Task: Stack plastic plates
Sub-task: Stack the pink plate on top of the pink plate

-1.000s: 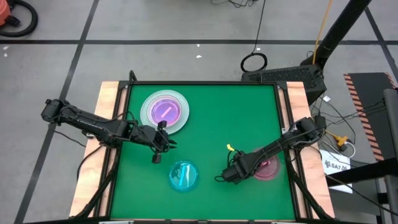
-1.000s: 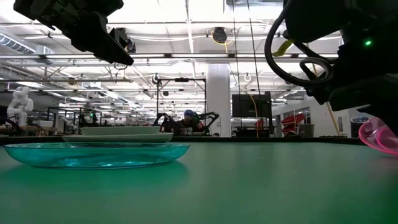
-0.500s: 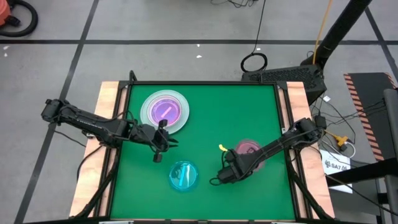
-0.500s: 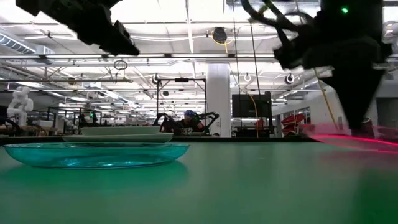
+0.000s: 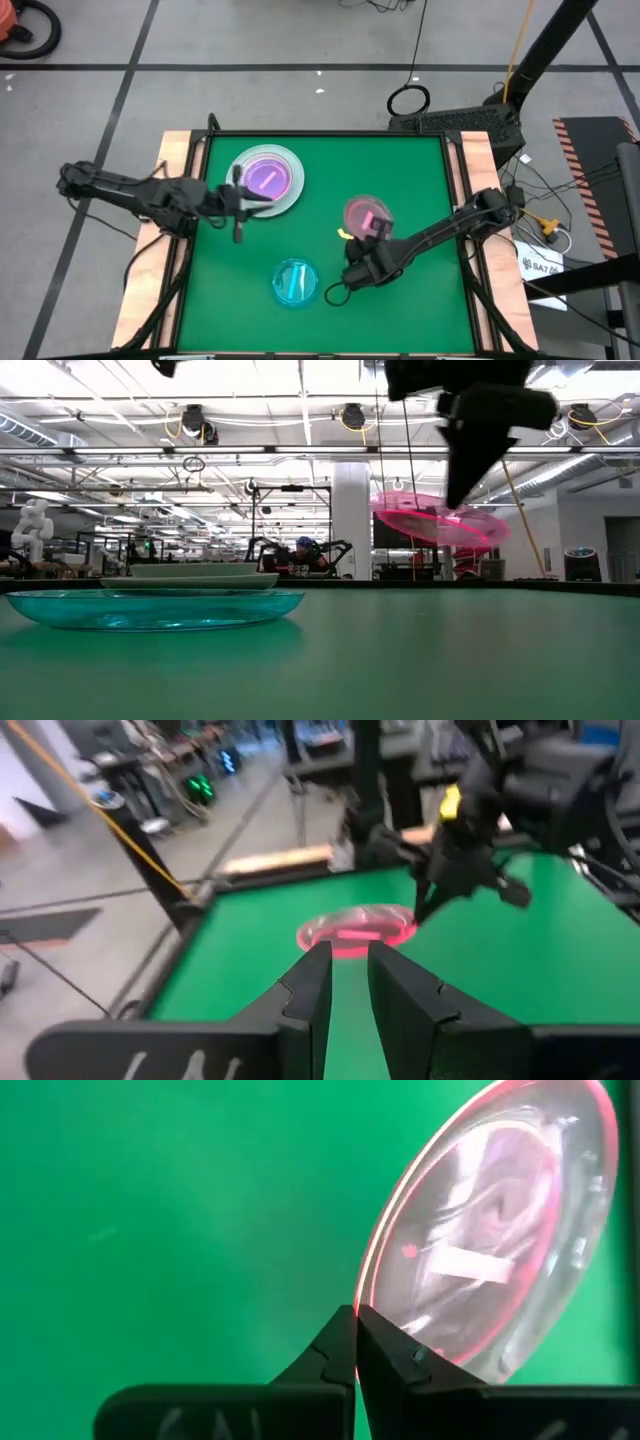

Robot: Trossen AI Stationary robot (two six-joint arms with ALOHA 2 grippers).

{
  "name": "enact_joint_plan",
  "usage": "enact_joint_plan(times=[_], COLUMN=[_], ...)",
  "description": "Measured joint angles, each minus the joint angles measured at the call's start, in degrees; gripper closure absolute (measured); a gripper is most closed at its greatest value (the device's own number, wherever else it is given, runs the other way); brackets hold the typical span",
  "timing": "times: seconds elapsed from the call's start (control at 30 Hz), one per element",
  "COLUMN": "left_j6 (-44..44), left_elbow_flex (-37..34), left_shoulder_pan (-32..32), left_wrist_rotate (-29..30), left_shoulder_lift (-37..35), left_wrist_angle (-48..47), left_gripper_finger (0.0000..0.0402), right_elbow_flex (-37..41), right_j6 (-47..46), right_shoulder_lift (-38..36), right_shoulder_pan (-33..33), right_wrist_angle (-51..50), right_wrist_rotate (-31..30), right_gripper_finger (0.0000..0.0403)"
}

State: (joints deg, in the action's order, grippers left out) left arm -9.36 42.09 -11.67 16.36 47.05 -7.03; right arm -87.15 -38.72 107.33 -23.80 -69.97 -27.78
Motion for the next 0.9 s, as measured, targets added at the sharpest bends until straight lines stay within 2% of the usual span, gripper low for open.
enact_joint_plan(times=[0.13,0.2,0.5,0.67,0.9], left_j6=[0.00,0.01,0.85,0.73,1.53], left_elbow_flex=[0.00,0.00,-0.02,-0.04,-0.09], left_shoulder_pan=[0.03,0.01,0.01,0.01,0.01], left_wrist_rotate=[1.38,1.38,1.83,1.98,2.23], left_shoulder_lift=[-6.16,-8.47,-14.43,-17.33,-20.78], left_wrist_angle=[-1.13,-2.51,-8.22,-11.65,-14.25], left_gripper_finger=[0.0325,0.0325,0.0325,0.0325,0.0325], right_elbow_flex=[-1.53,-2.13,-4.27,-6.01,-15.30], right_j6=[12.79,18.89,43.59,54.04,64.89], right_shoulder_lift=[0.00,-0.02,-0.02,0.41,8.63], right_shoulder_pan=[2.35,4.21,13.72,18.66,23.31], right_wrist_angle=[3.36,7.36,26.53,36.76,38.49], right_wrist_rotate=[-5.85,-6.91,-6.41,-3.18,-0.23], right_gripper_finger=[0.0403,0.0403,0.0403,0.0403,0.0403])
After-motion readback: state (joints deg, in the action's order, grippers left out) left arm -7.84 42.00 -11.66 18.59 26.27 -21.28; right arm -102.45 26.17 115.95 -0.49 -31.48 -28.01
